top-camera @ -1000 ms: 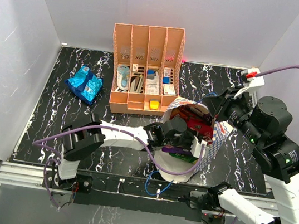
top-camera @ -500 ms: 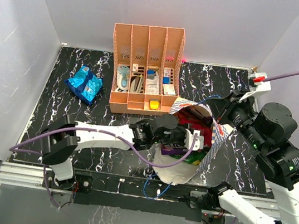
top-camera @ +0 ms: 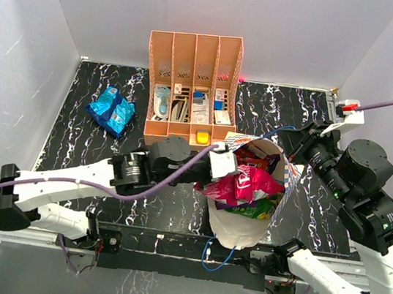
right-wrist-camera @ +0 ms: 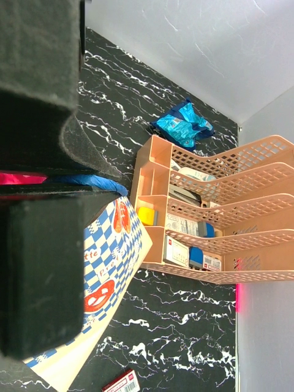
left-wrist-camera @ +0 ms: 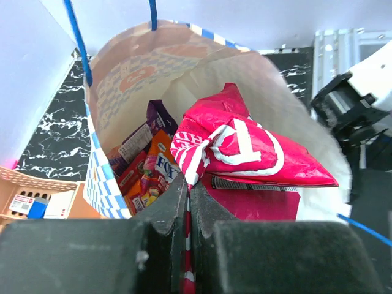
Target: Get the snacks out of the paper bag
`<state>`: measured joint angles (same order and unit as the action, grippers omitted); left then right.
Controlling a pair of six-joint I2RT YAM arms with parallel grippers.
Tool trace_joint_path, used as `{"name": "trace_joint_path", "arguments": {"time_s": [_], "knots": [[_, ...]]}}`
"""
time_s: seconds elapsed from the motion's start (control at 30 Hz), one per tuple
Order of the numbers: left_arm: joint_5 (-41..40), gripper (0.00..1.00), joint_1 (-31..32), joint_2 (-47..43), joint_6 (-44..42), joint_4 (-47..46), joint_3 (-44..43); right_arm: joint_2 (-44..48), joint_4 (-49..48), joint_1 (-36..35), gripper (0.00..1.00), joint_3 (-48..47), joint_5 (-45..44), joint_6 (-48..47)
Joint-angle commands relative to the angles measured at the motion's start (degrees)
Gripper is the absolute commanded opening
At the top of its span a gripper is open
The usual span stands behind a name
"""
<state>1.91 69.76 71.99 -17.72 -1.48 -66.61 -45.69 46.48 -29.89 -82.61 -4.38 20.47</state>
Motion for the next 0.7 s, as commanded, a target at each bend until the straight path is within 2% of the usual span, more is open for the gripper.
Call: {"name": "trace_joint_path", "arguments": {"time_s": [0.0, 0.17, 0.4, 0.57, 0.67], "knots": [[0.67, 0.00, 0.25, -6.29, 7.27, 7.79, -6.64, 1.21, -5.65, -0.03, 0.08, -0.57, -1.79, 1.17], [-2.38, 0.00, 0.29, -8.64, 12.73, 17.12, -15.70, 1.48, -6.07, -0.08, 0.08, 0.20, -2.38, 1.19], [-13.56, 0.00, 0.29, -4.95, 19.26, 35.30, -32.67, 1.14, -6.40, -0.04, 0.08, 0.41, -2.13, 1.03], [-19.34, 0.00, 0.25, -4.66, 20.35, 42.25, -38.72, 1.35, -6.42, -0.07, 0.08, 0.60, -2.53, 0.58], [-27.31, 0.00, 0.29, -4.06, 21.27, 45.14, -41.80, 1.53, -6.33, -0.12, 0.08, 0.59, -2.80, 0.48]]}}
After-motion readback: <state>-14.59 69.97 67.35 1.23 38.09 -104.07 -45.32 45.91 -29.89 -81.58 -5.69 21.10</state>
